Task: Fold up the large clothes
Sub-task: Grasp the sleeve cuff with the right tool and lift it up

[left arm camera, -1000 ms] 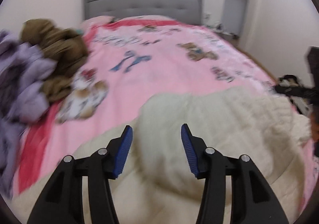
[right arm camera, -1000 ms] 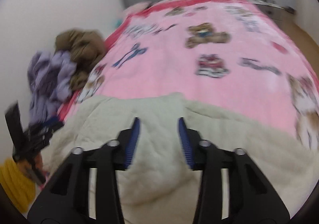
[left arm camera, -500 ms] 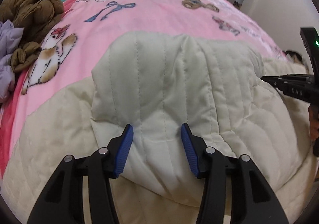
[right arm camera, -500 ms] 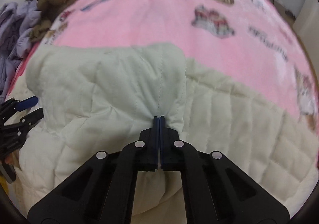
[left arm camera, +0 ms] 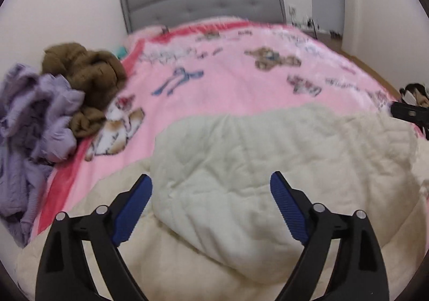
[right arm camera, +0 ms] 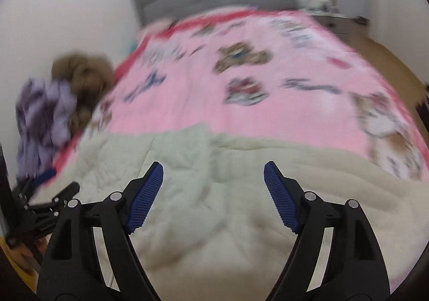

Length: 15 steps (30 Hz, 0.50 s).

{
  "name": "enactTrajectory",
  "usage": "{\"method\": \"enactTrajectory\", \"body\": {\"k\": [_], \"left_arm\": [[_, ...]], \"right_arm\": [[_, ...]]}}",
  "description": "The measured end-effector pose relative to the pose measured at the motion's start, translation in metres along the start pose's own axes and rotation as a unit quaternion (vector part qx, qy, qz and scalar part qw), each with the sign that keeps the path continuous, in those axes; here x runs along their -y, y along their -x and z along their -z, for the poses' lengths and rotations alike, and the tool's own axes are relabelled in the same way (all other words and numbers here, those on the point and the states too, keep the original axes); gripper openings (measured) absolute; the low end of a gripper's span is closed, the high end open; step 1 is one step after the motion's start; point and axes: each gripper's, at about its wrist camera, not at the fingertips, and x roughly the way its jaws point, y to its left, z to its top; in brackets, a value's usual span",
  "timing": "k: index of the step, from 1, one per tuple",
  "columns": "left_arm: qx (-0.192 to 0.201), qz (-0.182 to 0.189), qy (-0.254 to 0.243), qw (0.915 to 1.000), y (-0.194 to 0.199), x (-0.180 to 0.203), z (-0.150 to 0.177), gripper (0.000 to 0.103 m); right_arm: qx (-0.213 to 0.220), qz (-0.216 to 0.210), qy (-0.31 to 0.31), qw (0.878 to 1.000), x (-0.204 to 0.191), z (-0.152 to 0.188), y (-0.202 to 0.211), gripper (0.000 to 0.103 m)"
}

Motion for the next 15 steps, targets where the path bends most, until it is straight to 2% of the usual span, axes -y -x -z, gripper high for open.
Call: {"method": "enactTrajectory", "body": {"k": [2,3,5,7,11,12,14,15], "left_arm": [[0.01,0.008,0.015,0.9998,0.015,0.02,-0.001,0.088],[0.014,0.012,0.018,0.9997,0.021,0.028,0.0,0.089],[0.022,0.021,0.021,0.9993,0.03,0.057,0.004,0.089],[0.002,0.061,0.01,0.9981,0.03,0.089,0.013,0.089],[-0.037,0.121,-0.036,0.9913,0.033,0.154,0.035,0.089],[-0.039,0.128,-0.049,0.9898,0.035,0.167,0.04,0.089],[-0.055,0.145,-0.078,0.9848,0.033,0.195,0.053,0.089],[-0.067,0.15,-0.086,0.9826,0.03,0.204,0.057,0.089]], "right_arm": [[0.02,0.041,-0.05,0.998,0.035,0.009,0.03,0.077],[0.035,0.083,-0.088,0.992,0.062,0.018,0.052,0.078],[0.06,0.173,-0.148,0.972,0.111,0.039,0.087,0.079],[0.064,0.232,-0.206,0.949,0.157,0.058,0.112,0.079],[0.077,0.286,-0.316,0.901,0.244,0.093,0.147,0.079],[0.081,0.293,-0.354,0.885,0.272,0.103,0.153,0.079],[0.084,0.285,-0.403,0.866,0.306,0.116,0.154,0.079],[0.083,0.283,-0.416,0.86,0.315,0.121,0.153,0.079]]}}
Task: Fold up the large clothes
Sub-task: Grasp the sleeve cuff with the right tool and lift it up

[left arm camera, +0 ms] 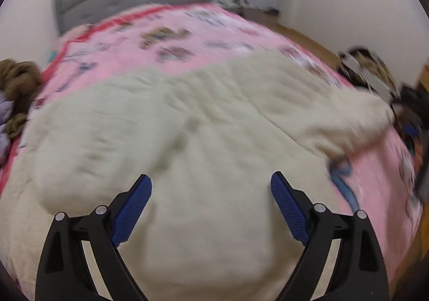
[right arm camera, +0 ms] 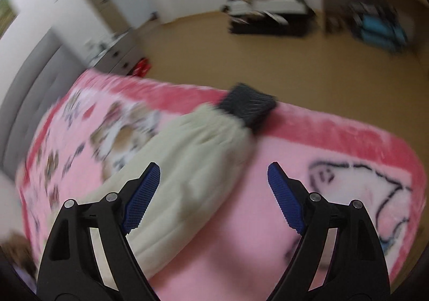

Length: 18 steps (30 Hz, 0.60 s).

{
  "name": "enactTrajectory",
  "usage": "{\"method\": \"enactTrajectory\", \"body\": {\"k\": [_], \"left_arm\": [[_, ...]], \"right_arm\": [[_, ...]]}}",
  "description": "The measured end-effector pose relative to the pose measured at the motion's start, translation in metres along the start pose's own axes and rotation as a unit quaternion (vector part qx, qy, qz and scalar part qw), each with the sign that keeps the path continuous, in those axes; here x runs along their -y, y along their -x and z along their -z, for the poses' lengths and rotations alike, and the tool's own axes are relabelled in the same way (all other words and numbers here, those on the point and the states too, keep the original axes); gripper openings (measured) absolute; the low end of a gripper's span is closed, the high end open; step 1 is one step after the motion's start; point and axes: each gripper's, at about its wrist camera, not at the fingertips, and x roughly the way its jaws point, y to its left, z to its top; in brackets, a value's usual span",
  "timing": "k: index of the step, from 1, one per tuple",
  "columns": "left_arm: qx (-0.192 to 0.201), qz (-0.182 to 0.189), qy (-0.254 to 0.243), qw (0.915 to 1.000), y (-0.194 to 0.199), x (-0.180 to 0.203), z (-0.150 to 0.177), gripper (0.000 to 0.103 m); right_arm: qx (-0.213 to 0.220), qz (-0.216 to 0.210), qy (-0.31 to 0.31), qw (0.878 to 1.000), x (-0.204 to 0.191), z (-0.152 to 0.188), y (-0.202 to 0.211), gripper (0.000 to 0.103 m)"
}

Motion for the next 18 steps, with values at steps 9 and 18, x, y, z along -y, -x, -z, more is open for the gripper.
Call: {"method": "enactTrajectory", "body": {"k": [9,18], "left_arm": [[-0.056,0.013,0.019,0.9982,-0.037,0.012,0.013,0.089],[-0.041,0.003,0.004,0.9991,-0.046,0.019,0.026,0.092]], "right_arm": [[-0.047,-0.054,-0.005,0.997,0.005,-0.015,-0.055,0.051],[0.026,-0.231,0.063,0.971,-0.081,-0.029,0.076,0.032]]}}
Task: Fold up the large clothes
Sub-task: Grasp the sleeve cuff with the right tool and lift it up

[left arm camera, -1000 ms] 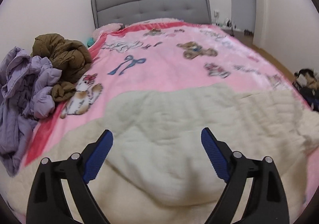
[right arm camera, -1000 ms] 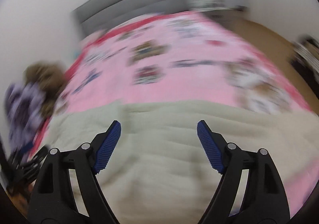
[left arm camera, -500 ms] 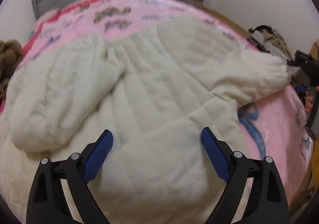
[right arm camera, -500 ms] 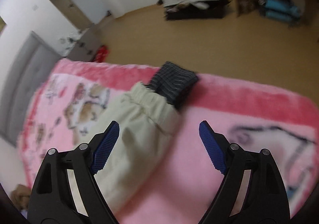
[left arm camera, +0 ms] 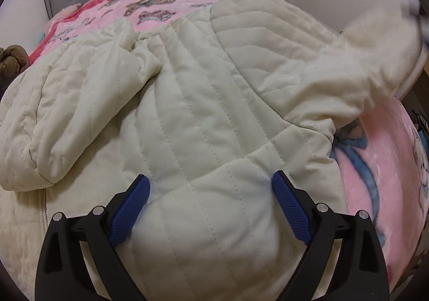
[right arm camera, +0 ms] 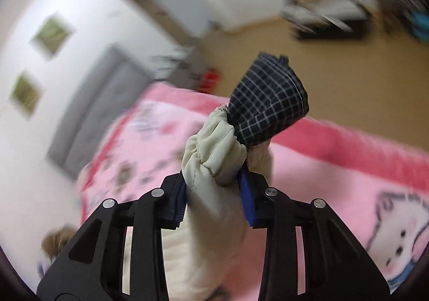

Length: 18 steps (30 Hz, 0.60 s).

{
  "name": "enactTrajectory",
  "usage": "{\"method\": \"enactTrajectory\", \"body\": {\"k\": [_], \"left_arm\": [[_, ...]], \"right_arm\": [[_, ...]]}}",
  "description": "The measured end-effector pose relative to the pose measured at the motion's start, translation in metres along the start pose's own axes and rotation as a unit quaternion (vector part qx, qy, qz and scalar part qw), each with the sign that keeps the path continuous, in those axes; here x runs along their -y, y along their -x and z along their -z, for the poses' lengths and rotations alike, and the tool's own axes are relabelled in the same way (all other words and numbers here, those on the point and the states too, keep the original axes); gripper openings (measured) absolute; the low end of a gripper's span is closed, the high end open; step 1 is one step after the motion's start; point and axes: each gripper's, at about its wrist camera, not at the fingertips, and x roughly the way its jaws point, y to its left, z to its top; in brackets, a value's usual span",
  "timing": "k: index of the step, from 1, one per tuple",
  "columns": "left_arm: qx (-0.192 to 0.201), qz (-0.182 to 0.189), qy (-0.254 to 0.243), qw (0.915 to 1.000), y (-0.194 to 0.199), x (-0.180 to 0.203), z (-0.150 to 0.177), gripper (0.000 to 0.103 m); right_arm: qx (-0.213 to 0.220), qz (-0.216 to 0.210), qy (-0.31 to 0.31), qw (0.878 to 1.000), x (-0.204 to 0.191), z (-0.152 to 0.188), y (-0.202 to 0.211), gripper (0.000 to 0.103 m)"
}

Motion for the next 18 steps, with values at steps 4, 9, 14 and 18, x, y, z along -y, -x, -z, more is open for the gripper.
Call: {"method": "enactTrajectory", "body": {"k": [4,9,14,18], "left_arm": [[0.038,-0.004,-0.012,0.9992,0.009,0.004,0.01,0.092],[0.087,-0.017,-0.032,0.9955,0.034,0.014,0.026,0.093],[0.107,-0.007,-0.024,0.994,0.057,0.021,0.058,0.095],[0.115,0.003,-0.039,0.9926,0.062,0.025,0.074,0.096]], "right_arm": [[-0.047,-0.144,0.139,0.979,-0.129,0.001,0.024,0.032],[-0.133,-0.26,0.311,0.905,-0.271,0.058,0.022,0.031],[-0.239,-0.348,0.456,0.784,-0.37,0.162,0.011,0.031],[-0.321,-0.352,0.615,0.629,-0.415,0.288,0.002,0.031]]}}
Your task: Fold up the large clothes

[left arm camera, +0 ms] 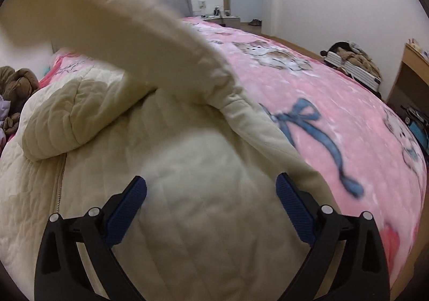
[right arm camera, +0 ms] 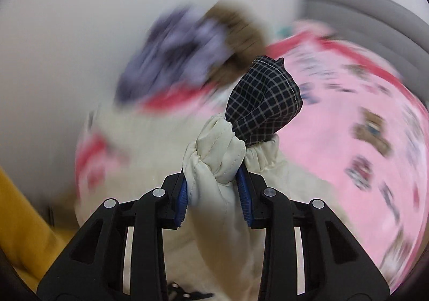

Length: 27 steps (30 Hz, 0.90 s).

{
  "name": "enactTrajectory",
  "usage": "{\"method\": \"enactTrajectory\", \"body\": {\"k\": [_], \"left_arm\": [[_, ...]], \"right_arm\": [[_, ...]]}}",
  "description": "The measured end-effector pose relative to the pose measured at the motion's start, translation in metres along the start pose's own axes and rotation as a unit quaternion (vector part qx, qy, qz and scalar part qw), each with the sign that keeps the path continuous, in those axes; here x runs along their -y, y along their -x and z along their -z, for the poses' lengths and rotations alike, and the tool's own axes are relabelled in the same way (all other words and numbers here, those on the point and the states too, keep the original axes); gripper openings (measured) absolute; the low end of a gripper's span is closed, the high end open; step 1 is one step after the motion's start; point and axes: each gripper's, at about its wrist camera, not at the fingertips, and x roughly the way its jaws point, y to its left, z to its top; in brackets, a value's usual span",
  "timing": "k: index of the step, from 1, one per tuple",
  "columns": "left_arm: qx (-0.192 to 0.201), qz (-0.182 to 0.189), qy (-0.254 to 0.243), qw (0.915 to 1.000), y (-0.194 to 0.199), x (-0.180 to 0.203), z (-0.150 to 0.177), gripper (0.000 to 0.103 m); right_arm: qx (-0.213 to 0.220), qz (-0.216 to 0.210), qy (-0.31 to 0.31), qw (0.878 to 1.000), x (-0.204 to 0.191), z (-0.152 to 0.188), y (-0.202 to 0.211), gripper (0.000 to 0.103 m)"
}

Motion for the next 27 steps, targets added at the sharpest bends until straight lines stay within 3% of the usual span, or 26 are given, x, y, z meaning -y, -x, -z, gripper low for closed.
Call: {"method": "enactTrajectory", "body": {"k": [3,6,10,12,13,15,18,19,20,22,25,27], "left_arm": [[-0.007,0.003,0.002,1.0,-0.006,0.0,-0.002,0.098],[-0.006,0.003,-0.001,1.0,-0.006,0.001,0.001,0.098],[-0.005,0.008,0.004,0.9999,-0.008,-0.002,0.001,0.098],[-0.005,0.007,0.003,1.0,-0.007,-0.001,0.0,0.098],[-0.005,0.008,0.003,0.9999,-0.007,-0.001,0.0,0.098],[-0.006,0.016,0.003,0.9998,-0.006,-0.002,0.0,0.098],[-0.01,0.036,-0.006,0.9993,0.002,-0.007,-0.001,0.098],[-0.01,0.043,-0.011,0.999,0.008,-0.009,0.0,0.098],[-0.008,0.048,-0.017,0.9987,0.014,-0.013,0.001,0.098],[-0.013,0.063,-0.021,0.9977,0.035,-0.028,0.006,0.098],[-0.041,0.13,0.017,0.9905,0.056,-0.071,0.013,0.098],[-0.057,0.148,0.077,0.9843,0.061,-0.105,0.017,0.098]], "right_arm": [[-0.082,-0.012,0.083,0.993,-0.041,0.005,-0.073,0.031],[-0.121,0.015,0.149,0.981,-0.073,0.019,-0.118,0.031],[-0.164,0.049,0.192,0.966,-0.096,0.039,-0.164,0.032],[-0.183,0.061,0.216,0.957,-0.1,0.05,-0.177,0.038],[-0.193,0.063,0.231,0.952,-0.104,0.053,-0.184,0.046],[-0.201,0.038,0.255,0.945,-0.115,0.06,-0.184,0.051],[-0.184,-0.035,0.203,0.961,-0.11,0.047,-0.157,0.059],[-0.179,-0.055,0.175,0.967,-0.103,0.039,-0.146,0.07],[-0.174,-0.065,0.151,0.971,-0.096,0.032,-0.138,0.075],[-0.152,-0.108,0.073,0.98,-0.071,0.015,-0.109,0.075],[-0.097,-0.119,-0.037,0.987,-0.019,-0.002,-0.058,0.083],[-0.075,-0.076,-0.071,0.992,0.014,-0.004,-0.038,0.083]]}}
